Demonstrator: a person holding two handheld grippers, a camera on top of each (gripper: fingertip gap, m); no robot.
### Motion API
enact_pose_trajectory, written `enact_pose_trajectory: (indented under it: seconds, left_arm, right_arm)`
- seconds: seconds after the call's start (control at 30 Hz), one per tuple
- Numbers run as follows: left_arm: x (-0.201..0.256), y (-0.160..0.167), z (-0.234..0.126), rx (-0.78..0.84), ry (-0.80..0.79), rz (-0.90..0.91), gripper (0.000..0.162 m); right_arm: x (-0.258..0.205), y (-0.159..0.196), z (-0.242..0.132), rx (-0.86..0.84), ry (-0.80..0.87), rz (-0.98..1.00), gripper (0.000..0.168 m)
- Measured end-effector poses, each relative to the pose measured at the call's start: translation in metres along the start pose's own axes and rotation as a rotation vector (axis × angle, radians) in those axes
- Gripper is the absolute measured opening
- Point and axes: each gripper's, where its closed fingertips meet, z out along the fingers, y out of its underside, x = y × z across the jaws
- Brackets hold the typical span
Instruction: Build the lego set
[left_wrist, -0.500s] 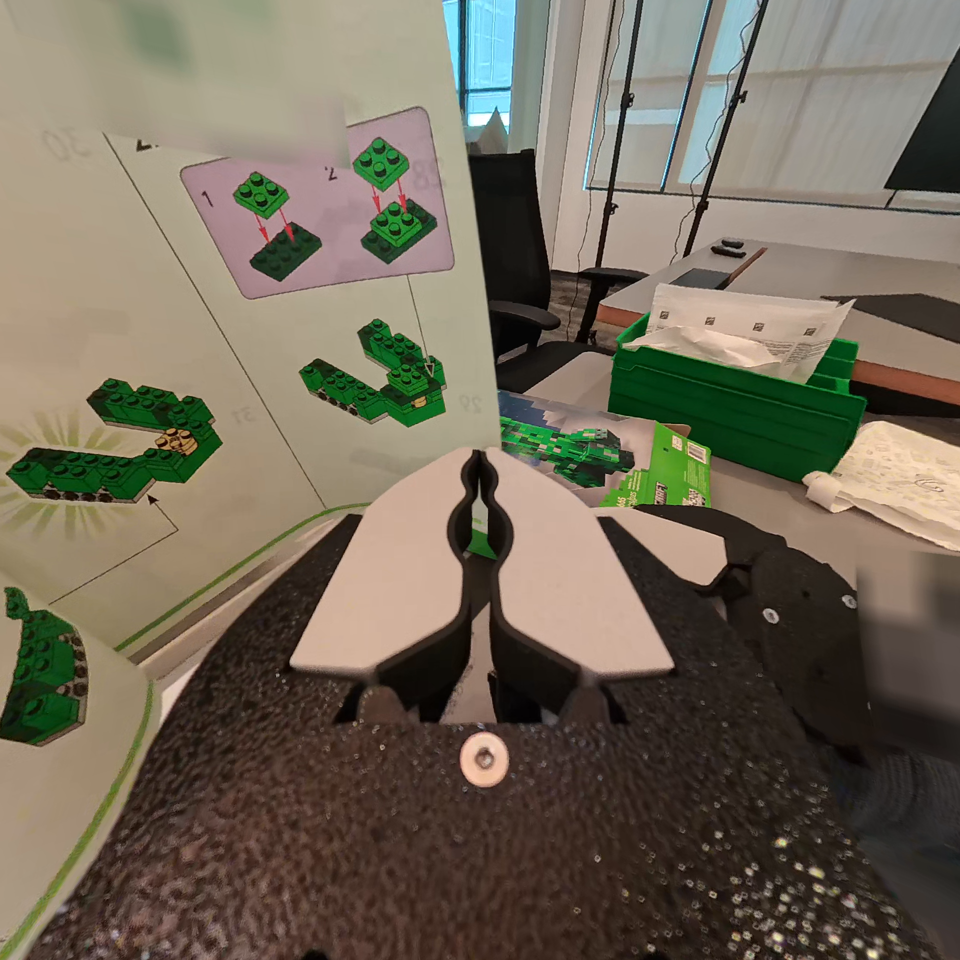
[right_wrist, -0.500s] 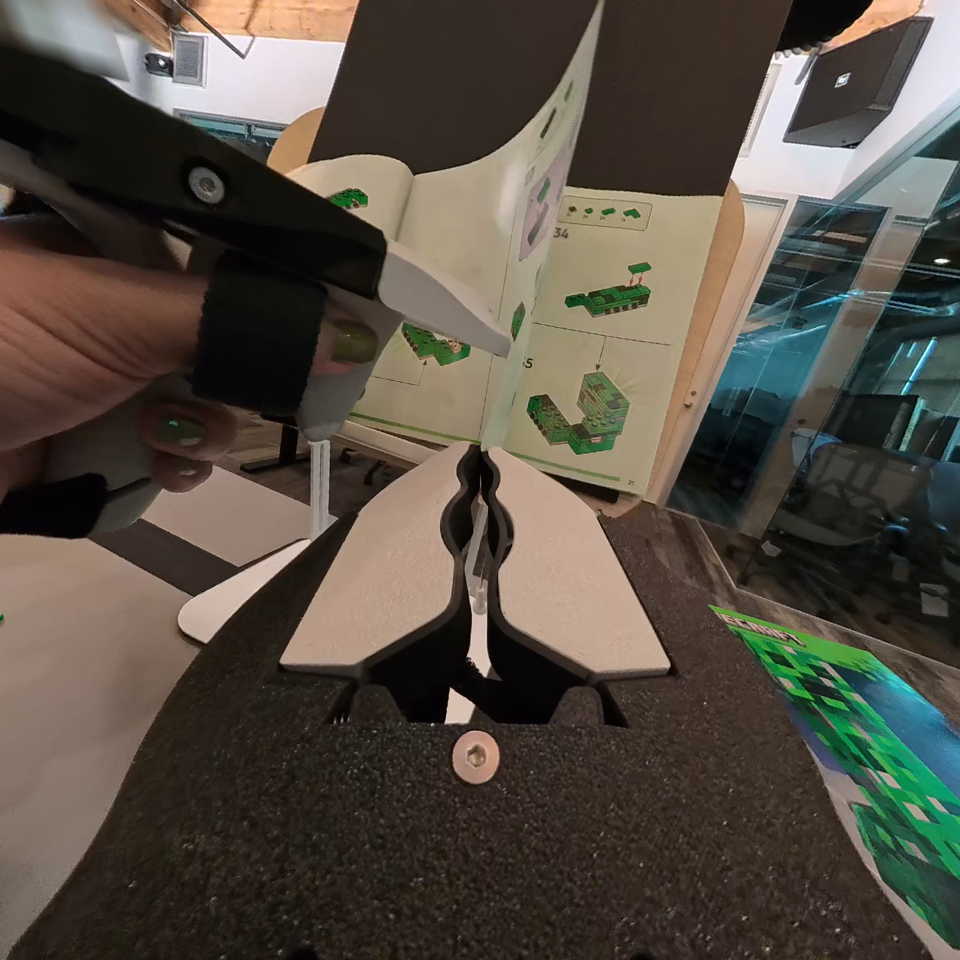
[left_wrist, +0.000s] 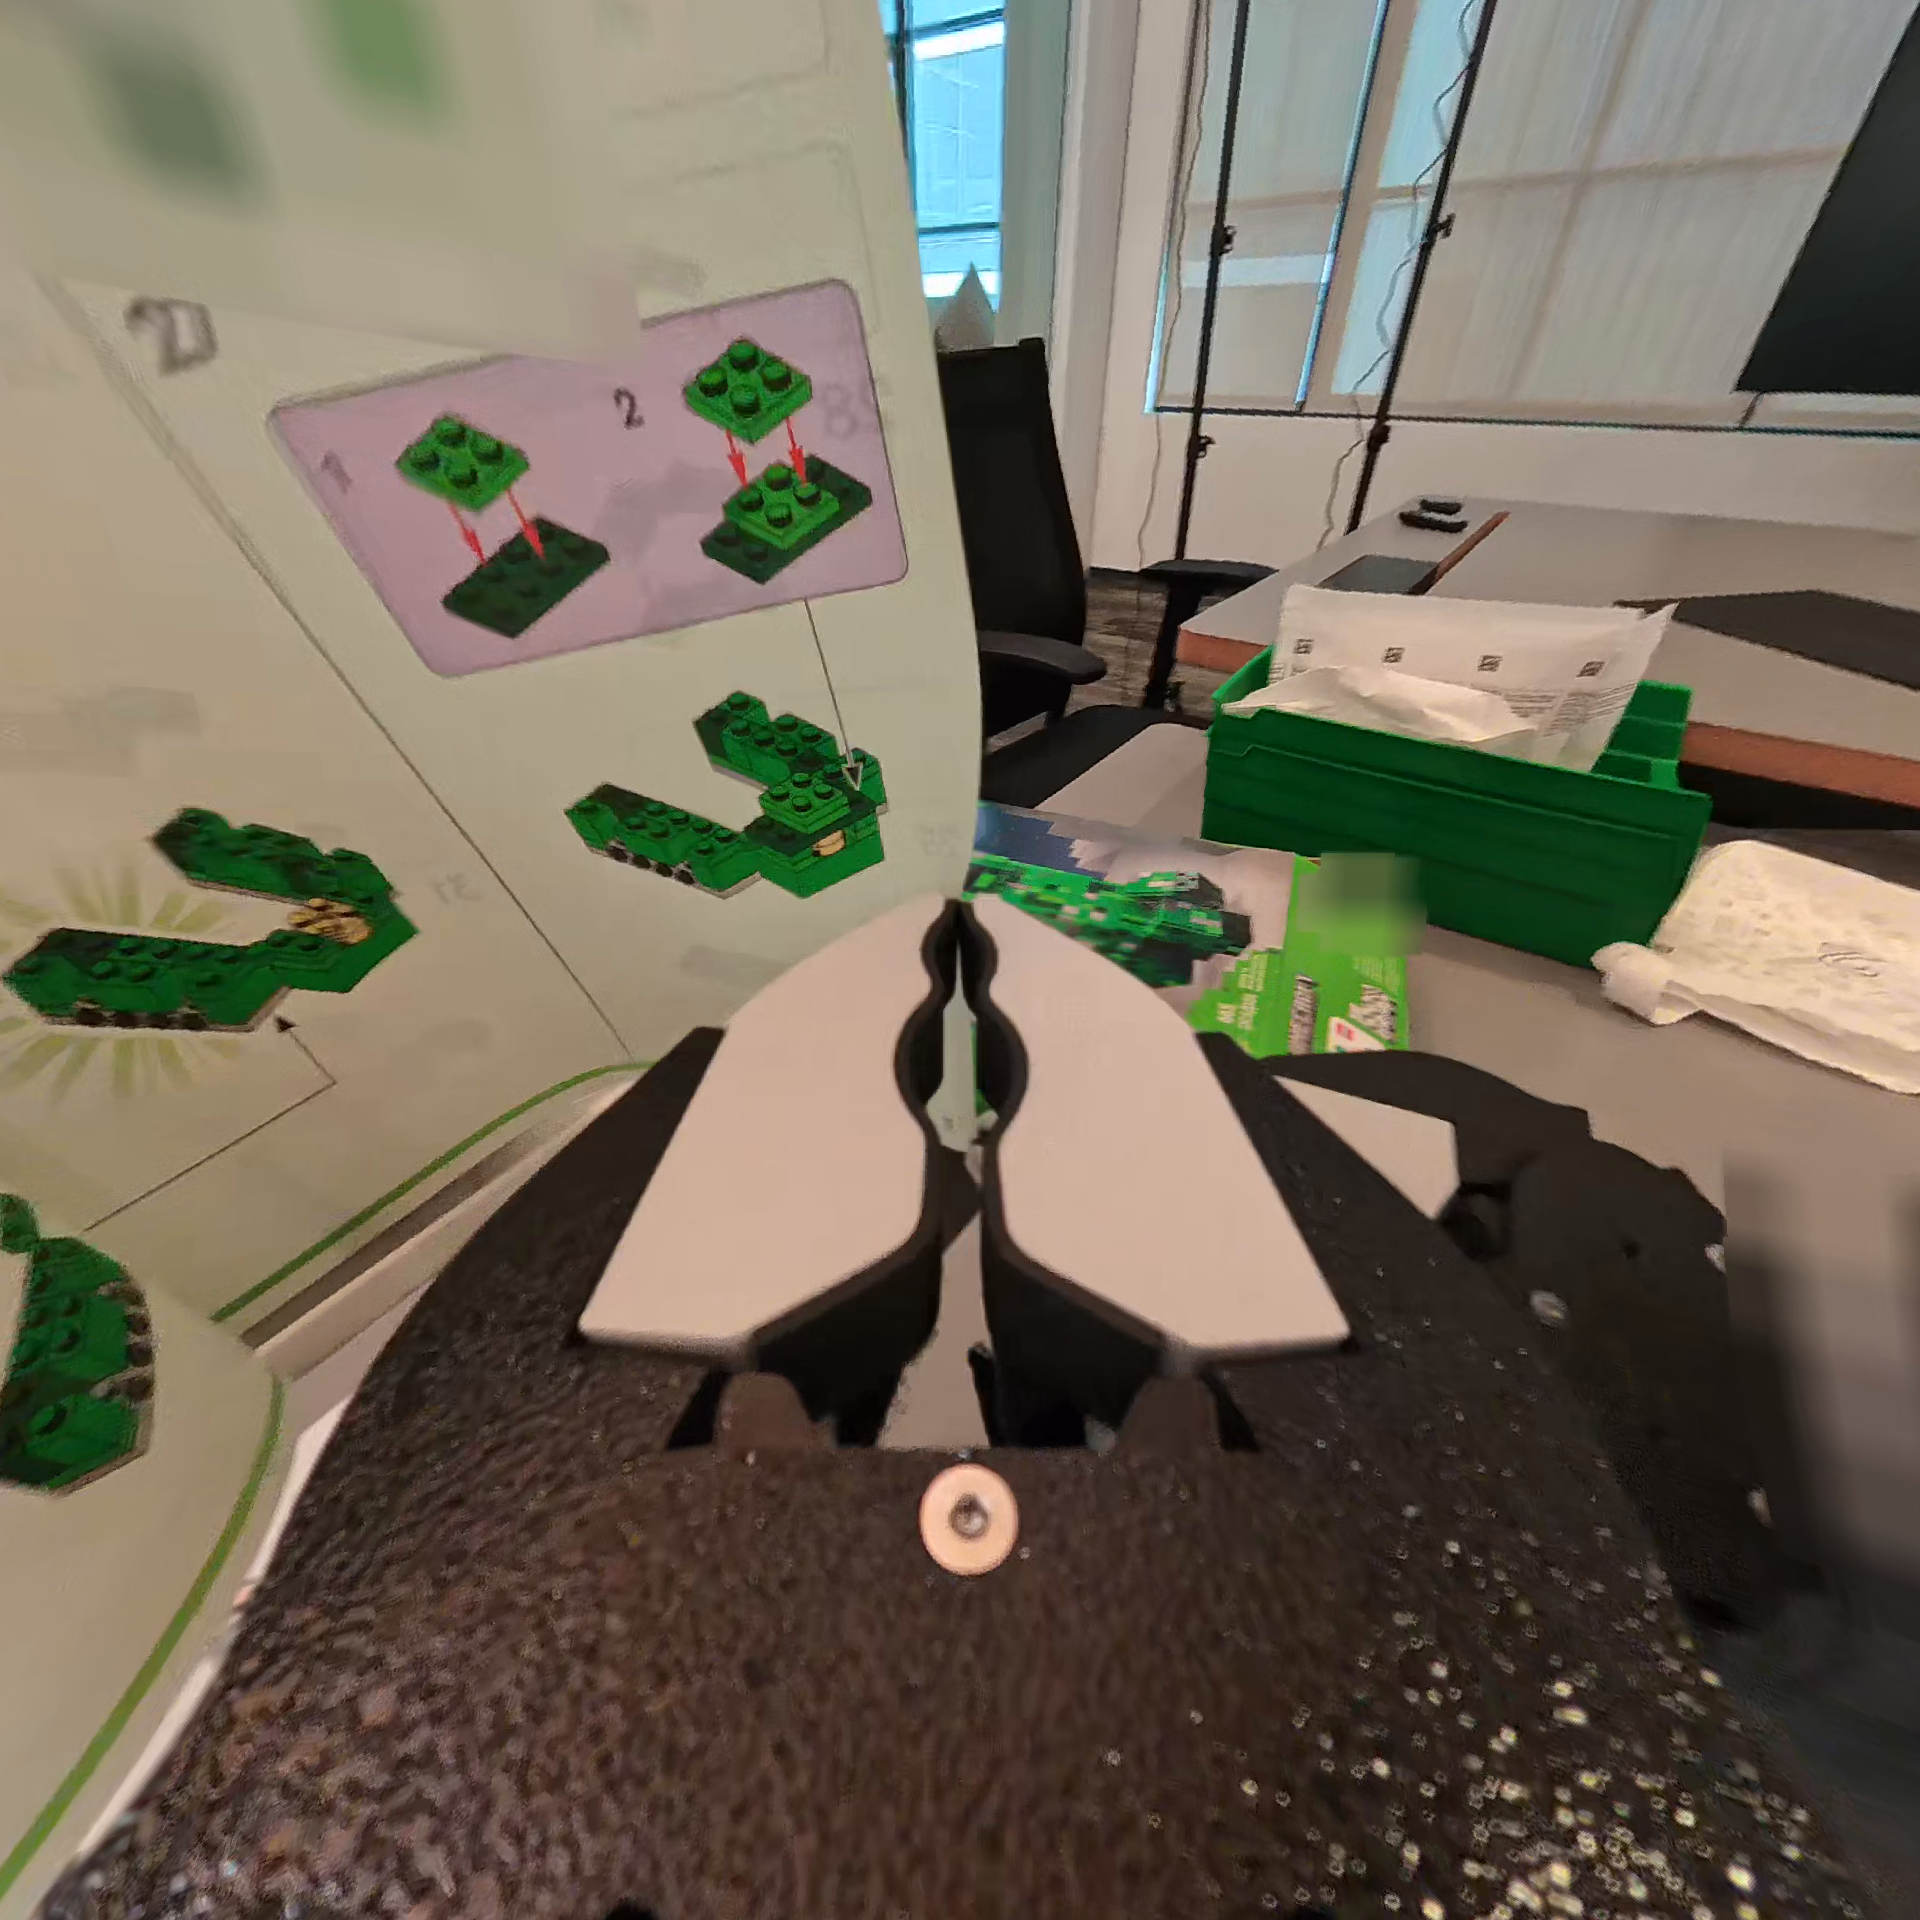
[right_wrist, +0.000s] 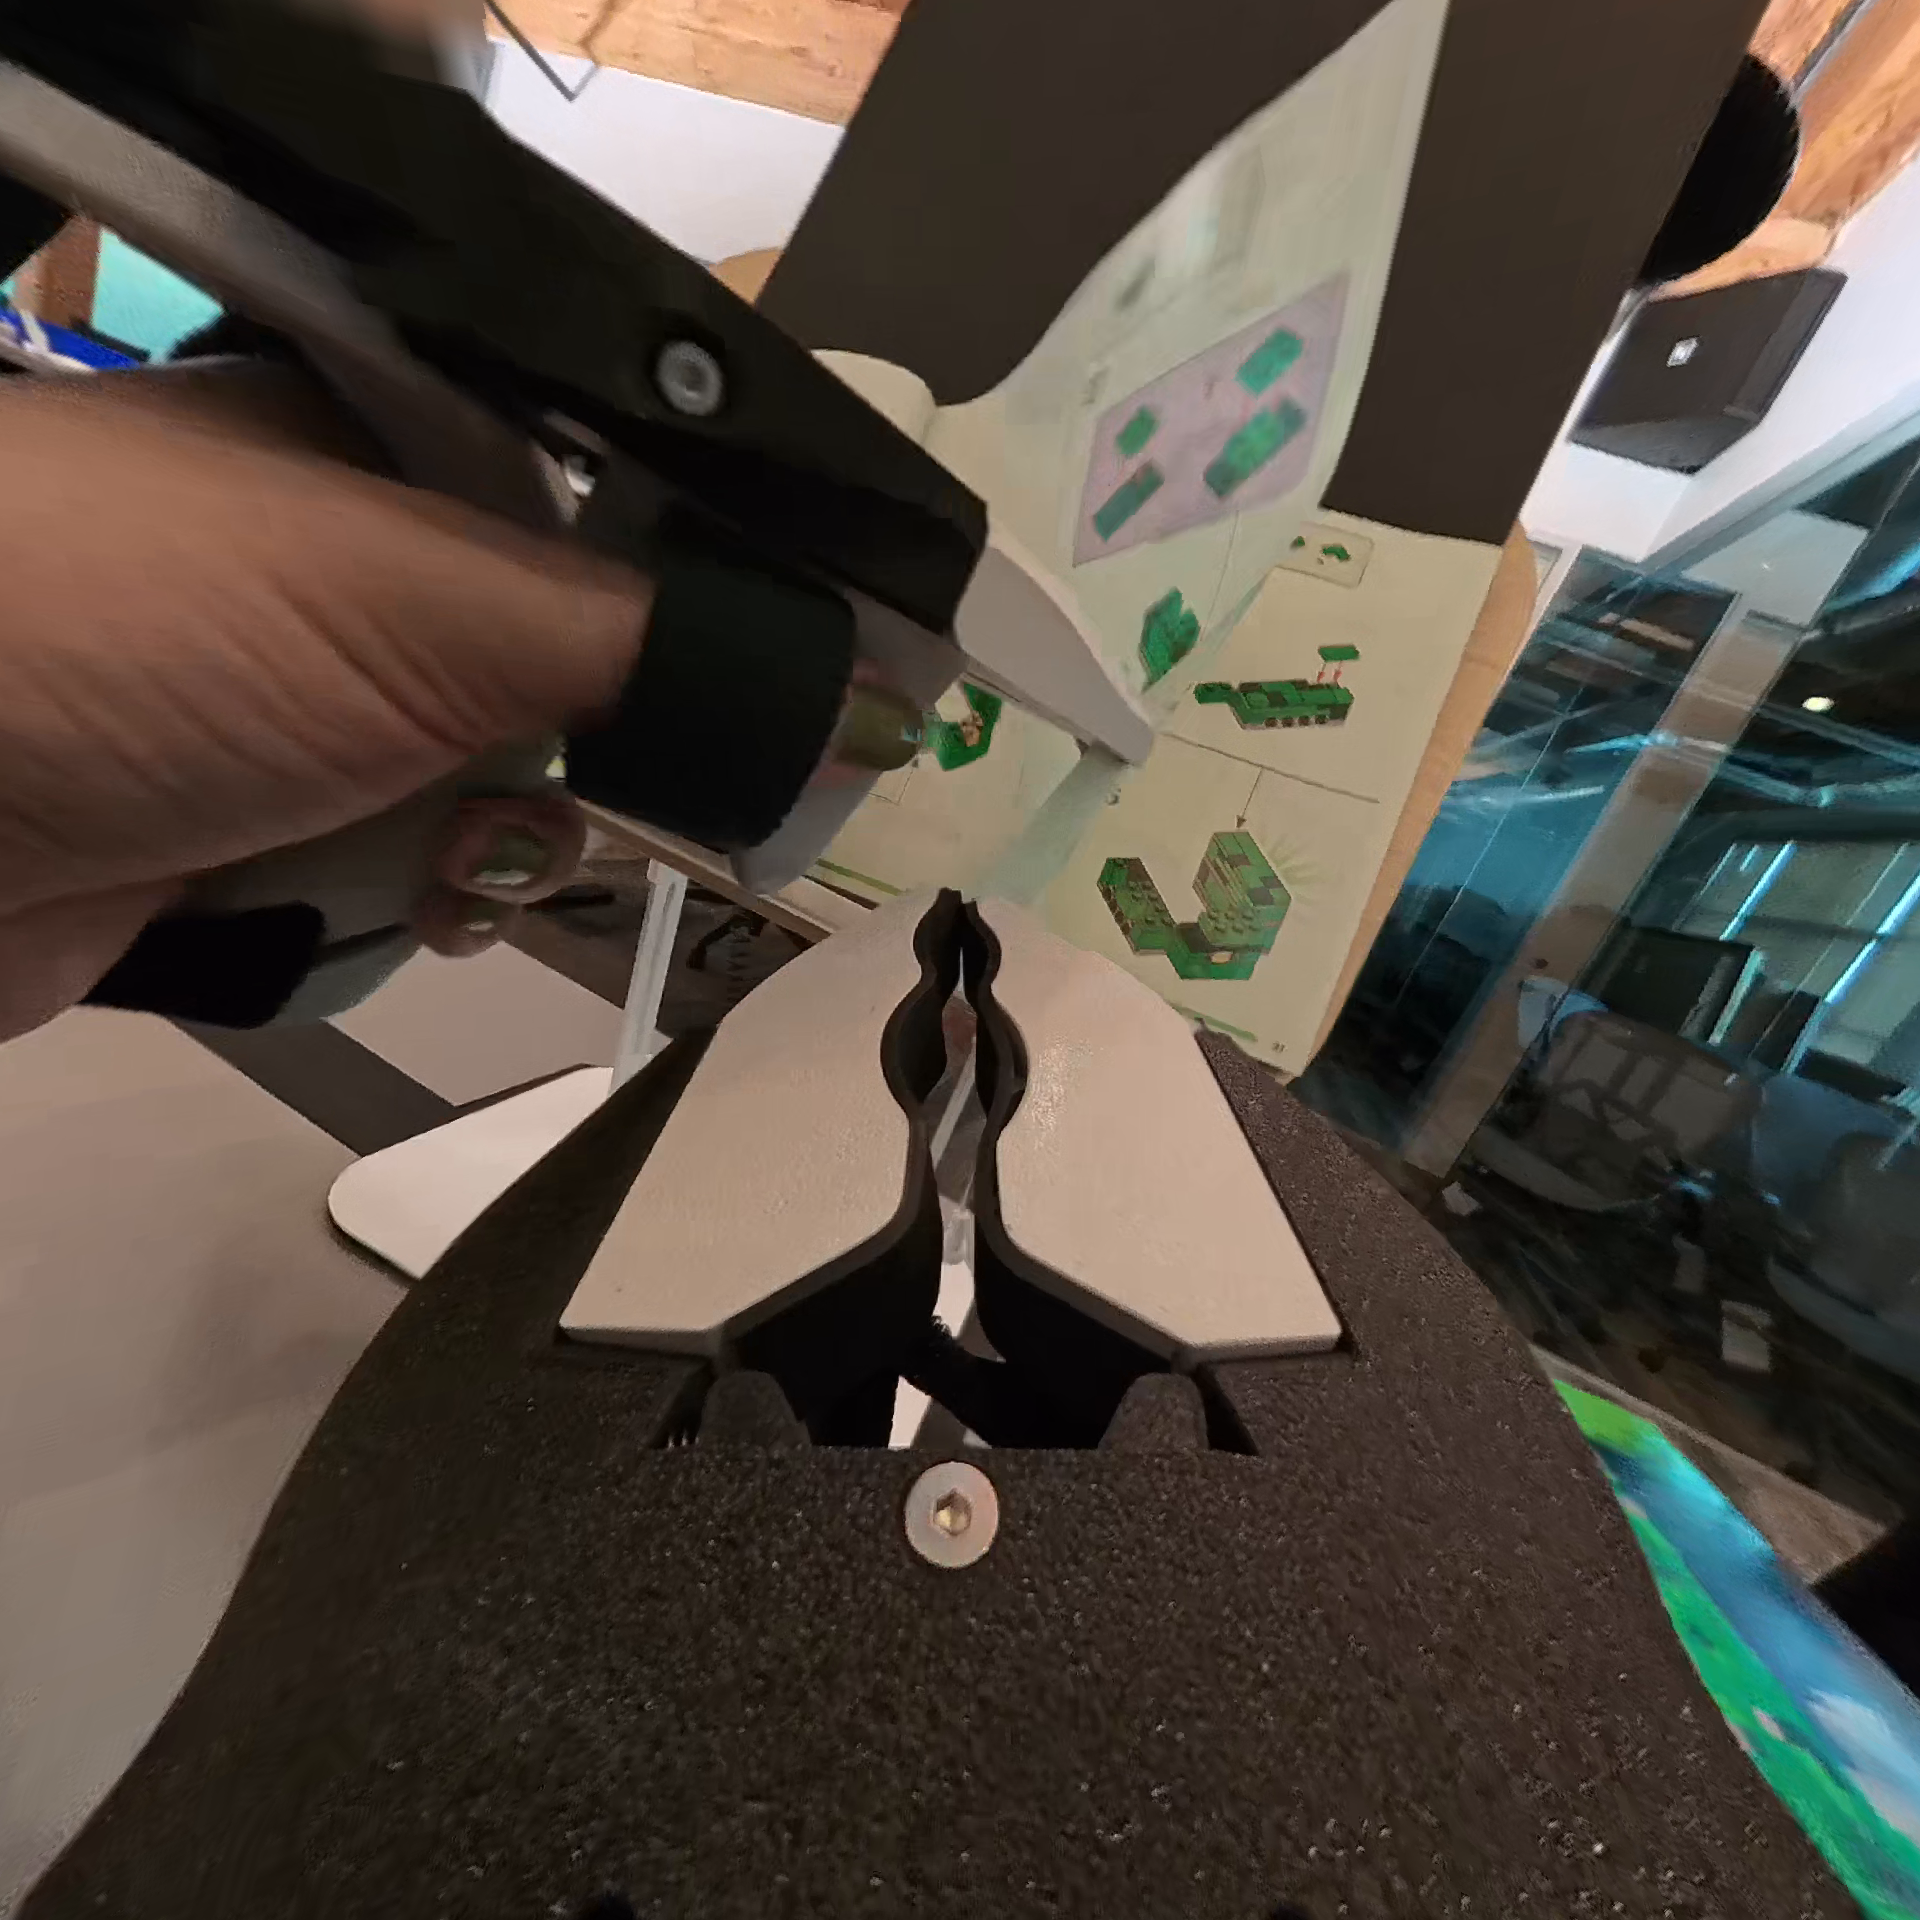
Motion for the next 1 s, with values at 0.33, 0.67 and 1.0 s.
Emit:
enact_pose_trajectory:
  seconds: [0.33,0.67,1.0]
  left_arm:
    - [-0.041,-0.004,-0.074,-0.003,-0.164,0.058,0.0]
    - [-0.134,0.015,-0.172,0.087,-0.392,-0.134,0.0]
    - [-0.198,0.055,-0.177,0.038,-0.563,-0.258,0.0]
  right_arm:
    - [-0.005,-0.008,-0.051,-0.056,-0.083,-0.032,0.0]
    - [-0.021,-0.001,-0.15,-0.105,-0.187,0.047,0.0]
    - [-0.049,0.013,-0.178,-0.102,-0.2,0.089,0.0]
